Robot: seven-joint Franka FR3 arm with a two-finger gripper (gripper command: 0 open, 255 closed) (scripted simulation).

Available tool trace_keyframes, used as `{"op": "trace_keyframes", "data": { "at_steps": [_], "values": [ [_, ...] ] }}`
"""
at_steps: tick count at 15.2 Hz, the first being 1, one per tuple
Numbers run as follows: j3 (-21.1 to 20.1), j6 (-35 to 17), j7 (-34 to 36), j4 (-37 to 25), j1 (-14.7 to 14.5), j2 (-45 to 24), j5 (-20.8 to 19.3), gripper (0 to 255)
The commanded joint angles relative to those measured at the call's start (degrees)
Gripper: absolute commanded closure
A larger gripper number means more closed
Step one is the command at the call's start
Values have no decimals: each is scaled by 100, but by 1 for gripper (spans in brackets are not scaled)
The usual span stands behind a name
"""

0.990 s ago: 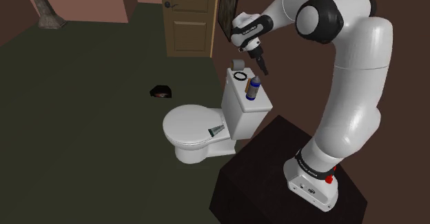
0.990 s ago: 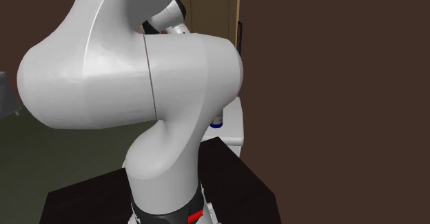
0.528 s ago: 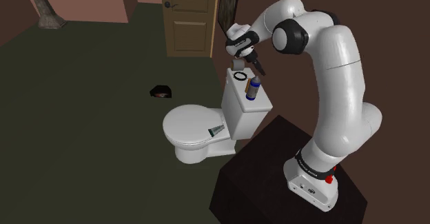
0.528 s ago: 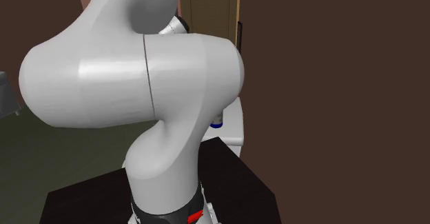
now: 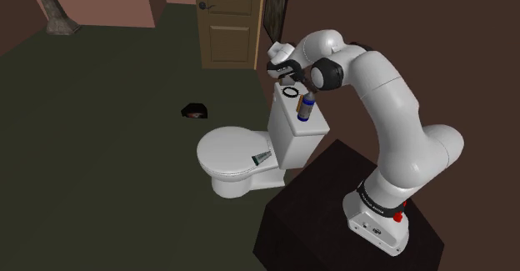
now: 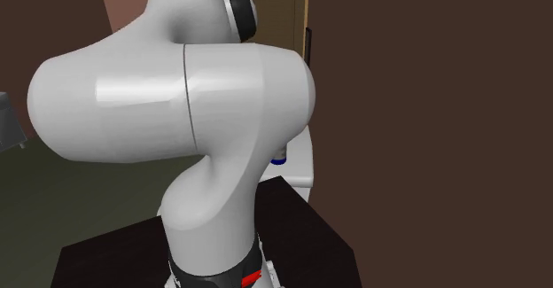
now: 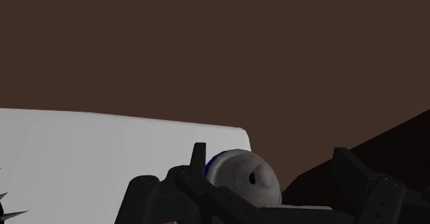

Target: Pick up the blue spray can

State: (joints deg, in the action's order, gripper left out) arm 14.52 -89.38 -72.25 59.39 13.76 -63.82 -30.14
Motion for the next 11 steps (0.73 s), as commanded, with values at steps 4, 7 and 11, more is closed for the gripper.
{"op": "trace_keyframes", "data": {
  "at_steps": [4,7,11],
  "values": [
    [-11,-37,5,-364,60,-415,15,0],
    [-22,-70,42,-495,83,-593,33,0],
    [-22,-62,38,-516,84,-605,35,255]
  ]
}}
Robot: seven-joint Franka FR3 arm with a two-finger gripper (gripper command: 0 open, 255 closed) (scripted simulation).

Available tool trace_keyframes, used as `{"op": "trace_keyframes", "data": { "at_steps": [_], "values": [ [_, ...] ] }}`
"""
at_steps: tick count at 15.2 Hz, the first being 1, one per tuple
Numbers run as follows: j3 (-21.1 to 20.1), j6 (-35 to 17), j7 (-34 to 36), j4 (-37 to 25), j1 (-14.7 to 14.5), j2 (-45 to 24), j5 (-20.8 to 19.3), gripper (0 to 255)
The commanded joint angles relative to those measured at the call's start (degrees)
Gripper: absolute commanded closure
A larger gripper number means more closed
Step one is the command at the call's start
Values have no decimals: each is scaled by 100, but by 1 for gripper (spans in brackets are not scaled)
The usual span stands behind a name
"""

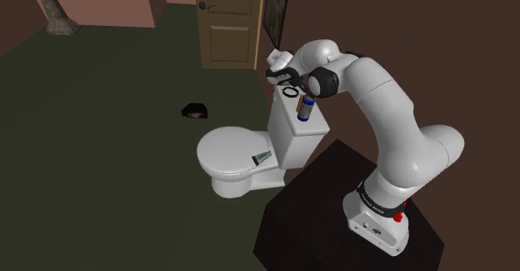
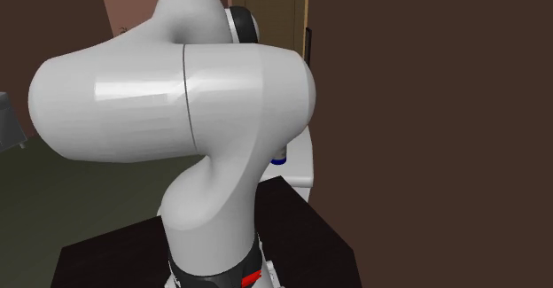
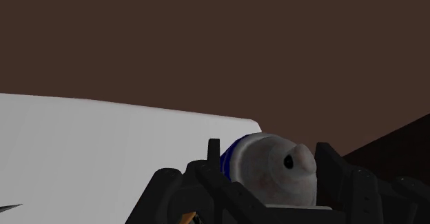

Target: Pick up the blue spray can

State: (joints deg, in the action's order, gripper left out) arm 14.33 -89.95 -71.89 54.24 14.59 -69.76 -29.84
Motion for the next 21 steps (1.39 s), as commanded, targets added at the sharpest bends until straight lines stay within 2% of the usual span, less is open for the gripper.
{"op": "trace_keyframes", "data": {
  "at_steps": [1,7,21],
  "values": [
    [-3,-6,2,-5,2,-15,4,255],
    [-4,-12,6,17,0,-1,2,255],
    [65,246,-241,526,-111,858,-91,255]
  ]
}}
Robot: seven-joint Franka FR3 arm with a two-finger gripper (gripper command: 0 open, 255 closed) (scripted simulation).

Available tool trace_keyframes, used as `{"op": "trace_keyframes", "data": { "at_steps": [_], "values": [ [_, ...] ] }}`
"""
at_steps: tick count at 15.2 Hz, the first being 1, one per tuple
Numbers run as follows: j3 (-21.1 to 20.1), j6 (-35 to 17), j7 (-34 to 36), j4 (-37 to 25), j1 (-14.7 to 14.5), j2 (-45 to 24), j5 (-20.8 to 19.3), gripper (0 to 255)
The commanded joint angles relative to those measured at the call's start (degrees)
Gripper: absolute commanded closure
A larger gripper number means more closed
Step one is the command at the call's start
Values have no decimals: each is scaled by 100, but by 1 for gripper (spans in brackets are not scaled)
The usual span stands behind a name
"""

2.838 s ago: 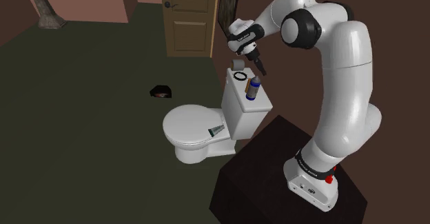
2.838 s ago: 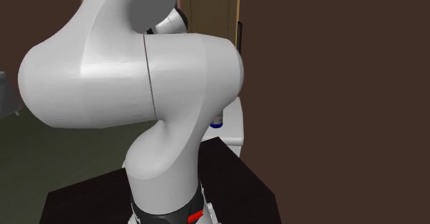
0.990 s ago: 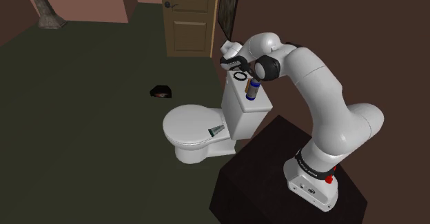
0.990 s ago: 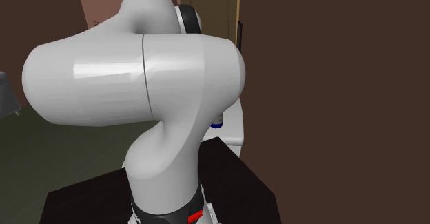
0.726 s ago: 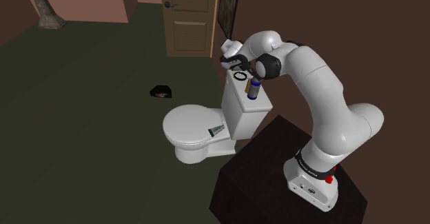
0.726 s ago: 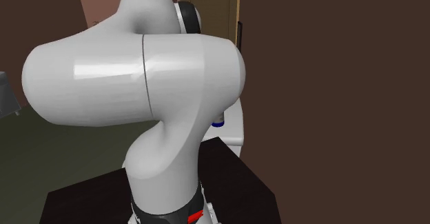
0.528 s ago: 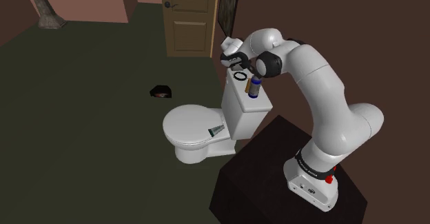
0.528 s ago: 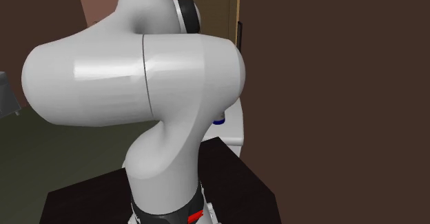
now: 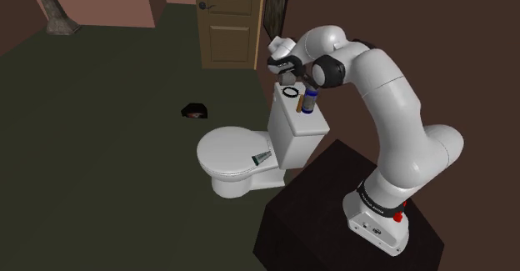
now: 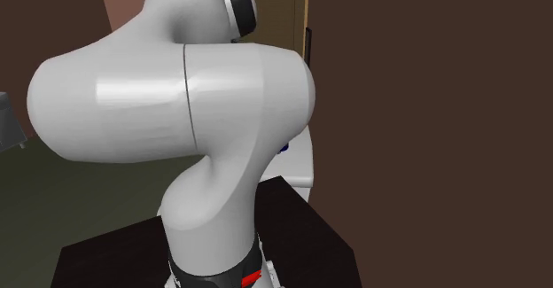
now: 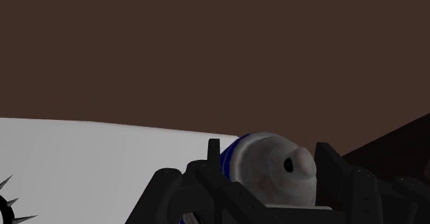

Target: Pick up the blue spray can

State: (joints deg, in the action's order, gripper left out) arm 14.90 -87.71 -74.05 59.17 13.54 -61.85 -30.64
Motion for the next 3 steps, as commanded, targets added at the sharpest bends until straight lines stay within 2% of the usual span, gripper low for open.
{"op": "trace_keyframes", "data": {
  "at_steps": [1,3],
  "values": [
    [14,48,-46,51,-13,118,-17,255],
    [15,52,-49,55,-14,126,-17,255]
  ]
}}
